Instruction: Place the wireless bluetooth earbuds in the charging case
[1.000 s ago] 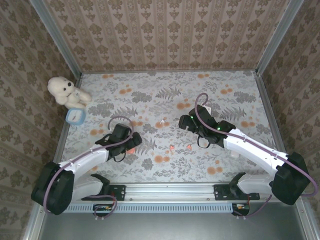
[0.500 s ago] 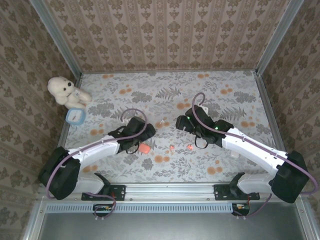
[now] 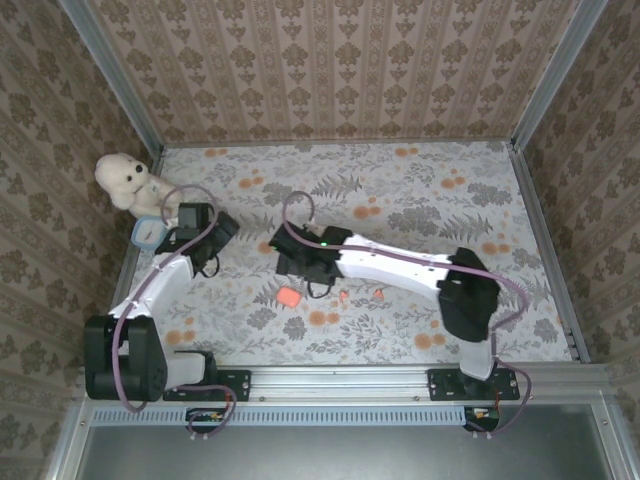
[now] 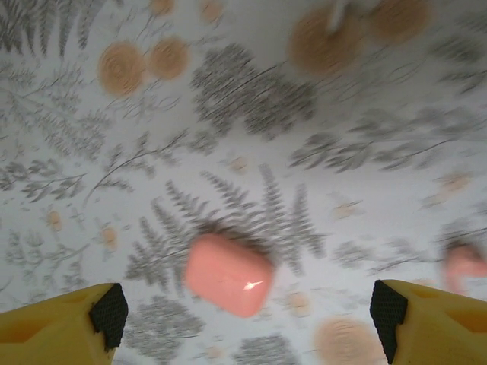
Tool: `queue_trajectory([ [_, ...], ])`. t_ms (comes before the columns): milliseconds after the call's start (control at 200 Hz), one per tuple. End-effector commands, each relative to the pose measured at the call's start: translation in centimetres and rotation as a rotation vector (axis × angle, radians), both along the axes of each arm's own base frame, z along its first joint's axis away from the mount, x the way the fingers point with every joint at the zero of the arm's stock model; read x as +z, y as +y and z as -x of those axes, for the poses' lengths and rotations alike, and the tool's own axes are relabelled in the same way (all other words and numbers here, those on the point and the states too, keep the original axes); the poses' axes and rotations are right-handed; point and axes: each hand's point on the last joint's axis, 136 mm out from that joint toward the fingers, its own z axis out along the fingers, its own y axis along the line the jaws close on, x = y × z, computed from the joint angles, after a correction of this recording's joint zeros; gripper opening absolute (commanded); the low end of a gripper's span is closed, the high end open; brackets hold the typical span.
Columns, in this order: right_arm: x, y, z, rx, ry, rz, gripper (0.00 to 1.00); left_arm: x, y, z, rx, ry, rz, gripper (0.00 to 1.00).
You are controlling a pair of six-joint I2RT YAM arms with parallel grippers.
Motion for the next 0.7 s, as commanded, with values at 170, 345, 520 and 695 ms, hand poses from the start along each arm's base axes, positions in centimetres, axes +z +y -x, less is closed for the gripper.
queue_trajectory([
  [170, -4.3, 2.7, 2.8, -0.175, 0.198, 0.089, 0.87, -1.3, 3.6, 0.5, 0.046, 0.036, 0.088, 1.00],
  [345, -5.9, 3.3, 3.7, -0.194, 0.240, 0.142, 0.87, -1.6, 3.5, 0.5, 0.050, 0.027, 0.127, 1.00],
  [520, -7.2, 3.8, 3.7, -0.195, 0.258, 0.167, 0.87, -1.5, 3.2, 0.2, 0.051, 0.015, 0.155, 1.00],
  [695, -8.6, 4.1, 3.3, -0.193, 0.271, 0.183, 0.87, -1.4, 3.1, 0.1, 0.048, 0.008, 0.163, 1.00],
])
